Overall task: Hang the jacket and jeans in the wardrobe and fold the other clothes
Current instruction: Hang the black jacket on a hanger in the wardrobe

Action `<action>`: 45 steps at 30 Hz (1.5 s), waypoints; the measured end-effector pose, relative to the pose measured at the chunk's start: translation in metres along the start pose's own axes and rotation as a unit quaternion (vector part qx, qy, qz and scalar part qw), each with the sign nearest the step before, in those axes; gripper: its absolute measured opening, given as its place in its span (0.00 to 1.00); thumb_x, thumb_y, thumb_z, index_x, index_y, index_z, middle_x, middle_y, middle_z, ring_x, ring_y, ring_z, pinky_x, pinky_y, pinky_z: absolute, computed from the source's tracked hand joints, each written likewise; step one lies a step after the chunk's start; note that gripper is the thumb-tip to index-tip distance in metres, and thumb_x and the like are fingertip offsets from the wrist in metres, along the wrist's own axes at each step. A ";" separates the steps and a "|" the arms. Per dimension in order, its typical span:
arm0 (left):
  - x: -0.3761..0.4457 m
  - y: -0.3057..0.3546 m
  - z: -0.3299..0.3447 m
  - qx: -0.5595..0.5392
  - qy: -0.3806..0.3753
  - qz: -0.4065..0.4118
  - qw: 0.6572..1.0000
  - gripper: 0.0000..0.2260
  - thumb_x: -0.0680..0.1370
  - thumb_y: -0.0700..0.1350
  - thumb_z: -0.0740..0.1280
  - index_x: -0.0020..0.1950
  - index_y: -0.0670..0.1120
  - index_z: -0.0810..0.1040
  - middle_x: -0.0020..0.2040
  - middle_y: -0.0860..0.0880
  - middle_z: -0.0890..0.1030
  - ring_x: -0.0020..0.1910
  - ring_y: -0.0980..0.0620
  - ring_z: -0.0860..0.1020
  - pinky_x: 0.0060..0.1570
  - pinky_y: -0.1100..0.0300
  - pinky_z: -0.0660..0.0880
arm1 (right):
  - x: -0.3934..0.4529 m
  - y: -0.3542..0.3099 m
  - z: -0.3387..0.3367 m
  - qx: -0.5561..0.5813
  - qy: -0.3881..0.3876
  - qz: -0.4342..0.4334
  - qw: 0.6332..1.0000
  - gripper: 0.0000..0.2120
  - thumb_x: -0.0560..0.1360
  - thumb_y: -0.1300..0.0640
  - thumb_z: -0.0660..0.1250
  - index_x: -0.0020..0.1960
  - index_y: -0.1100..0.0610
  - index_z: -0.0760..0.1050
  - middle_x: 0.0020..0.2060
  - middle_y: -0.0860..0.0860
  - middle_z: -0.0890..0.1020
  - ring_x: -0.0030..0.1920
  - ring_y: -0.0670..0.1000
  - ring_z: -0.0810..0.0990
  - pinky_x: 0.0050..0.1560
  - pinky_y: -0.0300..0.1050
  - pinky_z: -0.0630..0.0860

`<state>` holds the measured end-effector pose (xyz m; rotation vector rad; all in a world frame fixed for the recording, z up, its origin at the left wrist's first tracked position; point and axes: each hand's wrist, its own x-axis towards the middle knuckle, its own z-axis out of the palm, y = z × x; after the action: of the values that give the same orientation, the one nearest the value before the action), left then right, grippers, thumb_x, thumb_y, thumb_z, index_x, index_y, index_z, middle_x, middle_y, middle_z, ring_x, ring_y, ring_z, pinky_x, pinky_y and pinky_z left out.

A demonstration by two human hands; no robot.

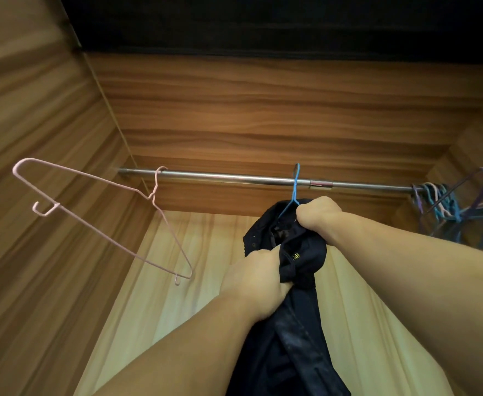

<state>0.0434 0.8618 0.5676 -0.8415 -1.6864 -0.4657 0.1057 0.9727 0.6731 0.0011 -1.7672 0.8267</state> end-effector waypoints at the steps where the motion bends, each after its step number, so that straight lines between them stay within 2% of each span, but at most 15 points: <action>1: -0.002 0.000 0.004 -0.007 -0.003 0.001 1.000 0.11 0.77 0.52 0.64 0.58 0.51 0.71 0.53 0.50 0.80 0.52 0.45 0.78 0.48 0.52 0.77 | 0.000 0.003 0.002 -0.006 -0.014 0.003 1.000 0.14 0.77 0.61 0.60 0.60 0.65 0.75 0.54 0.61 0.81 0.53 0.60 0.81 0.45 0.46 0.76; 4: -0.009 0.000 0.017 -0.040 -0.006 -0.001 0.999 0.12 0.77 0.55 0.65 0.57 0.52 0.72 0.53 0.51 0.80 0.52 0.46 0.78 0.48 0.53 0.76 | -0.002 0.010 0.005 -0.036 -0.054 0.000 0.998 0.13 0.79 0.63 0.58 0.60 0.65 0.75 0.55 0.62 0.81 0.54 0.61 0.81 0.51 0.49 0.78; 7: -0.011 0.006 0.025 -0.060 -0.005 -0.010 0.998 0.14 0.76 0.57 0.66 0.57 0.52 0.72 0.53 0.52 0.80 0.52 0.46 0.78 0.49 0.50 0.77 | -0.003 0.014 0.002 -0.054 -0.059 -0.001 0.997 0.13 0.79 0.63 0.57 0.57 0.64 0.77 0.52 0.61 0.82 0.51 0.61 0.82 0.50 0.50 0.79; 9: -0.011 0.010 0.030 -0.055 -0.009 -0.016 0.998 0.14 0.76 0.58 0.66 0.57 0.53 0.71 0.52 0.52 0.80 0.52 0.46 0.79 0.49 0.49 0.78 | -0.002 0.018 -0.001 -0.057 -0.055 -0.003 0.997 0.11 0.78 0.63 0.58 0.54 0.63 0.77 0.47 0.60 0.82 0.46 0.60 0.82 0.42 0.48 0.79; 12: -0.015 0.013 0.039 -0.072 -0.008 -0.024 0.997 0.16 0.75 0.61 0.65 0.58 0.55 0.71 0.53 0.53 0.81 0.52 0.46 0.79 0.49 0.50 0.77 | -0.004 0.026 -0.003 -0.039 -0.042 0.006 0.998 0.09 0.75 0.58 0.63 0.52 0.62 0.76 0.45 0.58 0.81 0.38 0.57 0.79 0.29 0.40 0.71; 14: -0.023 0.014 0.048 -0.118 -0.004 -0.035 0.992 0.18 0.73 0.63 0.66 0.60 0.59 0.70 0.53 0.56 0.81 0.52 0.49 0.79 0.51 0.51 0.78 | -0.009 0.033 -0.004 -0.064 -0.035 -0.007 0.997 0.10 0.74 0.55 0.65 0.52 0.61 0.76 0.45 0.56 0.79 0.37 0.54 0.77 0.28 0.40 0.69; 18: -0.044 0.014 0.067 -0.245 0.013 -0.084 0.966 0.24 0.68 0.65 0.69 0.62 0.67 0.68 0.52 0.64 0.81 0.53 0.59 0.79 0.54 0.54 0.78 | -0.027 0.042 -0.007 -0.133 -0.025 -0.068 0.989 0.10 0.75 0.50 0.64 0.46 0.58 0.72 0.37 0.51 0.73 0.34 0.51 0.73 0.32 0.42 0.68; 22: -0.060 0.026 0.080 -0.252 0.024 -0.117 0.960 0.33 0.64 0.70 0.67 0.67 0.67 0.64 0.56 0.64 0.80 0.57 0.57 0.78 0.57 0.53 0.76 | -0.049 0.063 -0.011 -0.167 -0.018 -0.105 0.980 0.16 0.78 0.47 0.59 0.39 0.57 0.68 0.34 0.51 0.73 0.32 0.48 0.70 0.28 0.42 0.62; 24: -0.067 0.035 0.081 -0.258 0.024 -0.139 0.956 0.31 0.63 0.69 0.68 0.64 0.64 0.66 0.53 0.63 0.81 0.54 0.57 0.79 0.55 0.53 0.78 | -0.057 0.076 -0.013 -0.131 -0.004 -0.106 0.986 0.15 0.77 0.47 0.59 0.39 0.56 0.70 0.36 0.51 0.75 0.33 0.49 0.73 0.30 0.42 0.64; 27: -0.077 0.050 0.074 -0.258 0.011 -0.167 0.951 0.27 0.65 0.68 0.71 0.59 0.60 0.69 0.50 0.62 0.81 0.52 0.57 0.79 0.54 0.52 0.78 | -0.069 0.098 -0.015 -0.070 0.016 -0.097 0.993 0.15 0.75 0.43 0.59 0.50 0.55 0.72 0.43 0.50 0.78 0.40 0.53 0.76 0.38 0.46 0.69; 30: -0.091 0.062 0.062 -0.259 -0.005 -0.179 0.949 0.30 0.68 0.65 0.72 0.65 0.58 0.68 0.54 0.63 0.78 0.56 0.56 0.77 0.58 0.54 0.76 | -0.089 0.117 -0.021 -0.059 0.006 -0.090 0.994 0.23 0.75 0.36 0.54 0.56 0.51 0.74 0.48 0.49 0.80 0.46 0.54 0.77 0.44 0.48 0.71; 32: -0.097 0.068 0.053 -0.255 -0.017 -0.178 0.950 0.33 0.69 0.64 0.72 0.70 0.56 0.65 0.57 0.61 0.77 0.59 0.54 0.76 0.58 0.56 0.74 | -0.107 0.125 -0.031 -0.060 -0.009 -0.082 0.995 0.23 0.77 0.34 0.53 0.57 0.51 0.73 0.49 0.48 0.79 0.46 0.54 0.75 0.44 0.47 0.69; 36: -0.119 0.074 0.038 -0.267 -0.039 -0.168 0.948 0.36 0.69 0.66 0.71 0.72 0.57 0.63 0.60 0.58 0.78 0.58 0.53 0.77 0.58 0.51 0.76 | -0.142 0.123 -0.060 -0.102 -0.041 -0.059 0.992 0.20 0.77 0.38 0.59 0.60 0.51 0.69 0.50 0.48 0.74 0.46 0.53 0.72 0.42 0.45 0.67; 41: -0.172 0.065 0.018 -0.291 -0.071 -0.204 0.932 0.34 0.70 0.61 0.73 0.71 0.55 0.63 0.59 0.56 0.78 0.57 0.50 0.77 0.56 0.50 0.76 | -0.202 0.116 -0.085 -0.157 -0.024 0.025 0.987 0.29 0.75 0.38 0.64 0.67 0.56 0.66 0.63 0.54 0.75 0.62 0.59 0.74 0.53 0.47 0.69; 45: -0.230 0.057 0.011 -0.329 -0.130 -0.208 0.912 0.39 0.73 0.53 0.73 0.78 0.55 0.55 0.67 0.54 0.73 0.63 0.51 0.74 0.59 0.55 0.74 | -0.266 0.118 -0.091 -0.206 -0.040 0.094 0.973 0.31 0.75 0.37 0.64 0.69 0.56 0.65 0.66 0.54 0.75 0.64 0.59 0.74 0.58 0.47 0.70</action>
<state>0.1027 0.8412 0.3390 -1.0514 -1.9922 -1.3177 0.2345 1.0045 0.3985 -0.4184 -2.0093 0.5847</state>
